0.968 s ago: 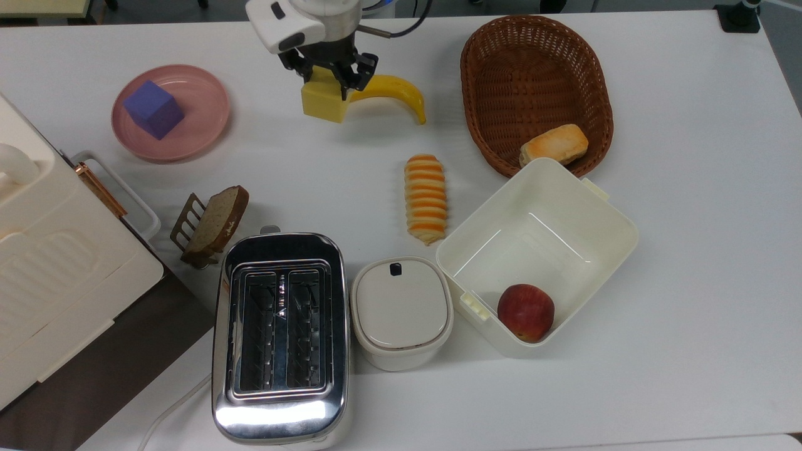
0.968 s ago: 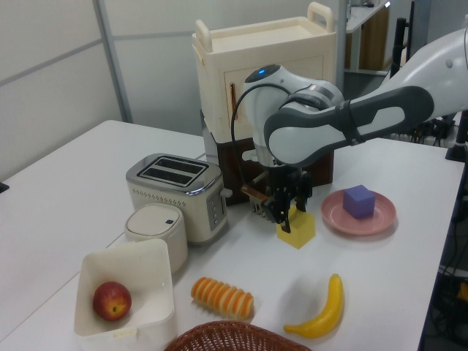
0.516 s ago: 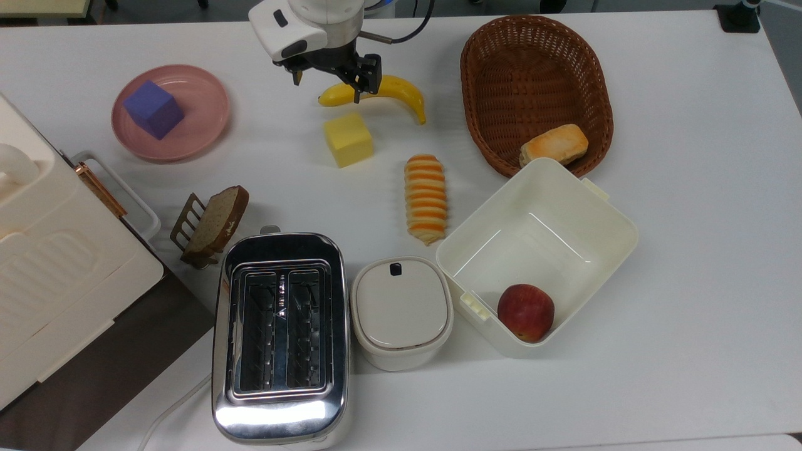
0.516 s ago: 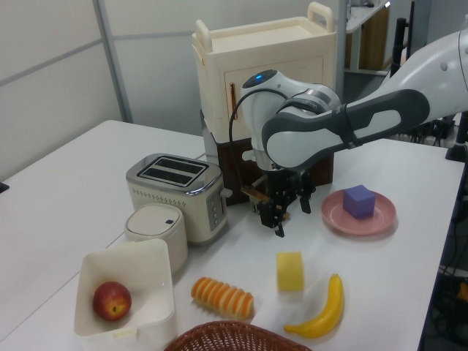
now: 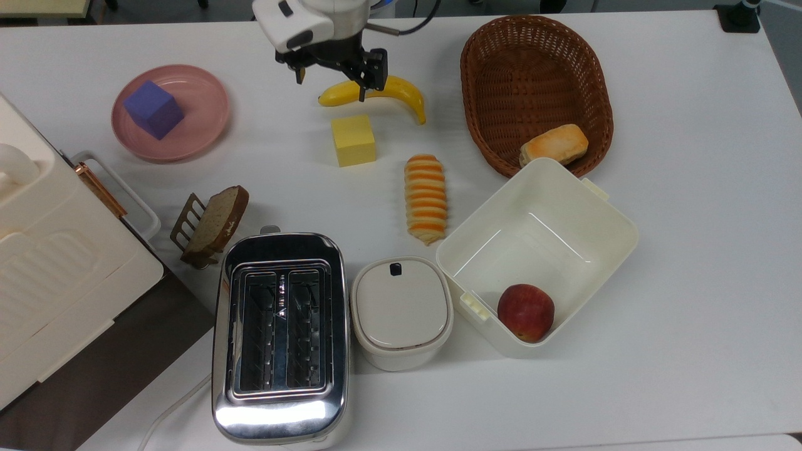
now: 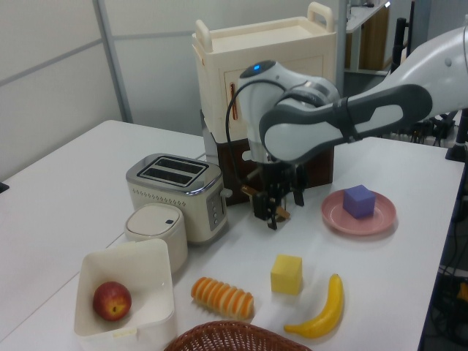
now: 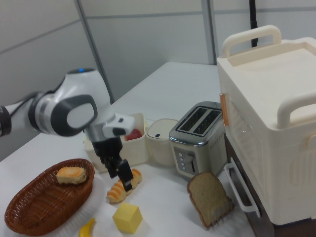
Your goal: Put the yellow cube on the table
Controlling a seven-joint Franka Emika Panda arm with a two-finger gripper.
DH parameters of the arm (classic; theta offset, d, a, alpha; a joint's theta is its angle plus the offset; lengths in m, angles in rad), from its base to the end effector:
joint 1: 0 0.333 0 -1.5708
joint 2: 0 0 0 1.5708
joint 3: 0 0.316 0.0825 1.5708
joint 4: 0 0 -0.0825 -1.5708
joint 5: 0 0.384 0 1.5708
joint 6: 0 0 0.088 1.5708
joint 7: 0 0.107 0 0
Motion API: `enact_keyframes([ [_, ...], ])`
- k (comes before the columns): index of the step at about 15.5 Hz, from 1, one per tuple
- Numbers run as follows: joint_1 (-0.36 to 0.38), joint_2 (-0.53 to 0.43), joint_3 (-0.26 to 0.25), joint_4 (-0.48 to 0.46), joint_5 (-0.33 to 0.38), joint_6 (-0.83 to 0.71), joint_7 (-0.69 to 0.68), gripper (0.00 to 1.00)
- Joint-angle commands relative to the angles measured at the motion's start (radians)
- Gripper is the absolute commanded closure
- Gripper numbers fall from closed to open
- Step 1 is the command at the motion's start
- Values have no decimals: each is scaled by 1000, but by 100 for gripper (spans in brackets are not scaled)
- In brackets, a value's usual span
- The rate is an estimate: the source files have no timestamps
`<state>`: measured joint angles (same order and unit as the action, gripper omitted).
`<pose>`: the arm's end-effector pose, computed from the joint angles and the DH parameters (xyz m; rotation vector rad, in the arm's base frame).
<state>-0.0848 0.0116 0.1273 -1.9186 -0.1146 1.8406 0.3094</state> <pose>0.5528 0.0142 0.4763 2.9981 -0.3483 -0.1046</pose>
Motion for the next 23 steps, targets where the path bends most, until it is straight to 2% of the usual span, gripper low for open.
enact_keyframes([
  [1,17,-19,-46,105,-11,-80,-36,0],
  [2,37,-21,-78,134,-2,-83,-65,0],
  [5,153,-21,-228,231,39,-133,-82,0],
  [8,184,-42,-291,260,127,-146,-153,0],
  [12,177,-33,-302,346,142,-240,-300,0],
  [23,177,-41,-298,352,127,-331,-305,0],
])
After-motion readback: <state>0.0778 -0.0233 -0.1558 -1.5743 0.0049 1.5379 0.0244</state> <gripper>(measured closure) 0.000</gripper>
